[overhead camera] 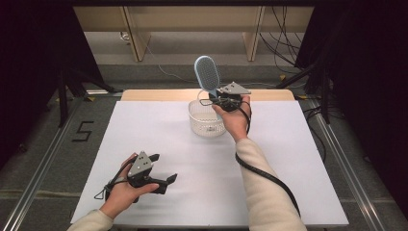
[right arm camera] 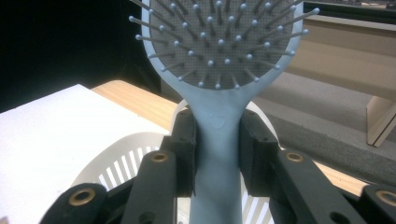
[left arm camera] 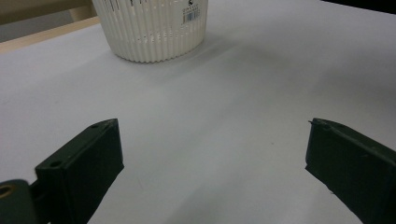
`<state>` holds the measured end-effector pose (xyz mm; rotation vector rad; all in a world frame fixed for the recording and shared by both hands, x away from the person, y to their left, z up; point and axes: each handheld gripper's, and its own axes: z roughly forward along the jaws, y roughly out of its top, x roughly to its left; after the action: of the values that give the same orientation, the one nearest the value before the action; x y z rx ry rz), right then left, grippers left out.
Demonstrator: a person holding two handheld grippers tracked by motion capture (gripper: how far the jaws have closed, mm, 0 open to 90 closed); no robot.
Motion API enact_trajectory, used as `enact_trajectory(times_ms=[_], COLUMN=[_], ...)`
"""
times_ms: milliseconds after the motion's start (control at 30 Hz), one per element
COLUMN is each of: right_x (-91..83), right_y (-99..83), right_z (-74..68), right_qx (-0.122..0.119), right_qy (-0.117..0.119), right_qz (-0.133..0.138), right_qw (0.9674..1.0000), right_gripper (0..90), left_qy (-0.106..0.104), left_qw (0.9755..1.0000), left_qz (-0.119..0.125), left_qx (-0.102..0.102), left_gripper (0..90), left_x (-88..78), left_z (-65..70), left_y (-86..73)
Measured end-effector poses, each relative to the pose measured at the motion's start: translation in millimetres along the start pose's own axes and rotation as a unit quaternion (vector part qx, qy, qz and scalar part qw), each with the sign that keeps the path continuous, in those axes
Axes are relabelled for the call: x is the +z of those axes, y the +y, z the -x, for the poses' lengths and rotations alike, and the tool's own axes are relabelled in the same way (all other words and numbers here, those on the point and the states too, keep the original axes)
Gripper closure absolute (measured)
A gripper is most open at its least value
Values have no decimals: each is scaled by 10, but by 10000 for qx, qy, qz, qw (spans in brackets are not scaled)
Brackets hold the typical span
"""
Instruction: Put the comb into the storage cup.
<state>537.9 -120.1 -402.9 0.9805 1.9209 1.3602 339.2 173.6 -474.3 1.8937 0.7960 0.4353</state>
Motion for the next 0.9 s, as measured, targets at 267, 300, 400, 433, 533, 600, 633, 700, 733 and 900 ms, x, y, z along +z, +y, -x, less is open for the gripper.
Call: enact_trajectory(times_ms=[267, 300, 400, 433, 533, 600, 633, 700, 733, 900], right_x=[-6, -4, 0, 1, 3, 6, 7, 14, 16, 24], right_y=[0, -2, -6, -5, -10, -22, -30, -47, -54, -73], right_z=[-2, -2, -3, -5, -9, -9, -5, -1, 1, 12], right_qx=[-22, -29, -24, -28, -53, -40, -43, -42, -40, -41], right_qy=[0, -7, -5, -4, 11, -2, -2, -8, -2, -10], right_qz=[-16, -19, -20, -21, -30, -38, -49, -61, -74, -125], right_qw=[10000, 10000, 10000, 10000, 10000, 10000, 10000, 10000, 10000, 9999], right_gripper=[704, 704, 704, 704, 704, 703, 703, 703, 703, 703], left_qy=[3, 1, 12, 9, 6, 7, 5, 8, 7, 11], left_qw=[10000, 10000, 10000, 10000, 10000, 10000, 10000, 10000, 10000, 10000], left_qz=[2, 3, 7, 4, -3, -2, -1, -2, -1, -4], left_qx=[-1, 5, -2, -1, 0, 2, 9, 11, 11, 10], left_gripper=[33, 33, 33, 33, 33, 33, 33, 33, 33, 33], left_x=[1, 0, -3, -1, 2, 1, 1, 0, 0, 1], left_z=[2, 1, 0, 0, 1, 1, 0, -1, 0, 1], left_y=[1, 1, 1, 1, 0, 0, 0, 0, 0, -1])
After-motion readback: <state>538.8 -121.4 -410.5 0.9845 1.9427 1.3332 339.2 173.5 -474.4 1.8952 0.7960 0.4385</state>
